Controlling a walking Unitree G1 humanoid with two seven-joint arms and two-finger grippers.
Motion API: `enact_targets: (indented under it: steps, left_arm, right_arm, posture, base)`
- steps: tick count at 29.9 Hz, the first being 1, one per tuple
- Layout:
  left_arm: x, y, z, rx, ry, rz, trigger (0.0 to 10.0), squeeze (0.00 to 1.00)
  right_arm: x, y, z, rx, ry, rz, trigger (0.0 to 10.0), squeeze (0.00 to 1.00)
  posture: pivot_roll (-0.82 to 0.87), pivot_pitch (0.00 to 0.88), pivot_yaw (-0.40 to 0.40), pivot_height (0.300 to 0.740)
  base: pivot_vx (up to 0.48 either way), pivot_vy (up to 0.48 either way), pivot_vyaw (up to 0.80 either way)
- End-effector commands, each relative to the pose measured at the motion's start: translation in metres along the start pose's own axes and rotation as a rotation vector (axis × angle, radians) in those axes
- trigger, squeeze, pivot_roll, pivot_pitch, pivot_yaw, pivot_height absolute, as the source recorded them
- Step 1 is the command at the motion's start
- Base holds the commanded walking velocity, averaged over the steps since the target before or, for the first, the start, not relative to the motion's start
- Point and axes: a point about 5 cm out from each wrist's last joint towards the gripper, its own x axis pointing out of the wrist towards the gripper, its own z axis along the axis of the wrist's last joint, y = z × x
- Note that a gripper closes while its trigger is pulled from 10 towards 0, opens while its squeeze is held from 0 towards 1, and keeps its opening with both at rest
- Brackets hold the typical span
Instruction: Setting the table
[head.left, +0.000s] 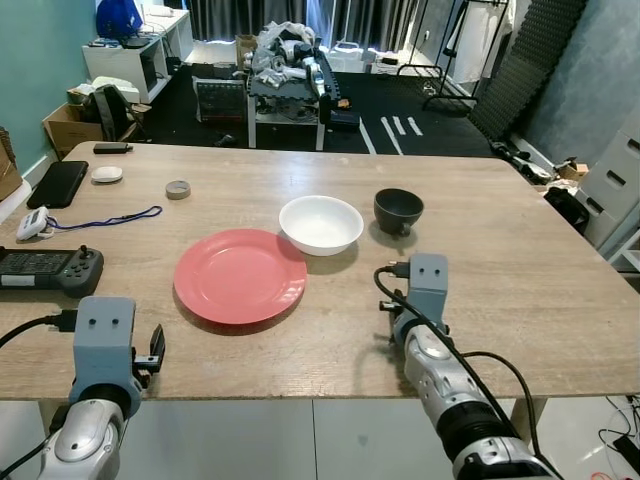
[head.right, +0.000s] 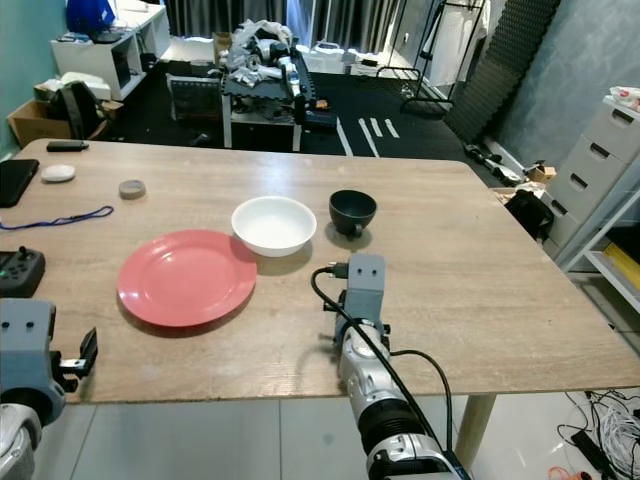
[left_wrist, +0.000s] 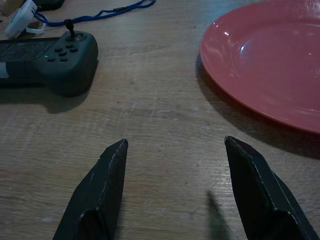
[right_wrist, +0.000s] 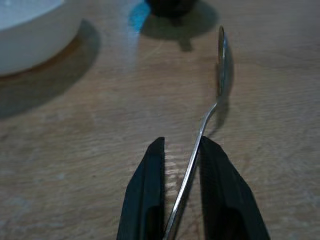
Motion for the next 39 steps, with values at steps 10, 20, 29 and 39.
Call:
enact_targets:
  steps: [10,20,29,39]
  left_arm:
    - [0.001,0.001,-0.007,0.005,0.028,0.014,10.0,0.0]
    - [0.001,0.001,-0.007,0.003,0.027,0.016,10.0,0.0]
    - [0.001,0.0,-0.008,0.003,0.032,0.013,10.0,0.0]
    - [0.001,-0.001,-0.008,0.003,0.032,0.008,10.0,0.0]
  right_arm:
    - [-0.01,0.011,0.034,-0.094,-0.212,0.205,10.0,0.0]
    - [-0.011,0.006,0.028,-0.165,-0.154,0.295,10.0,1.0]
    - [-0.011,-0.004,0.016,-0.275,-0.024,0.19,10.0,0.0]
    - [-0.026,0.047,0.003,-0.015,0.076,0.197,10.0,0.0]
  posture:
    - [0.15,0.219,0.04,0.74]
    - [0.16,0.221,0.039,0.74]
    - [0.15,0.226,0.04,0.74]
    - [0.15,0.228,0.041,0.74]
  base:
    - [0.0,0.0,0.0]
    - [0.0,0.0,0.0]
    - [0.0,0.0,0.0]
    - [0.0,0.0,0.0]
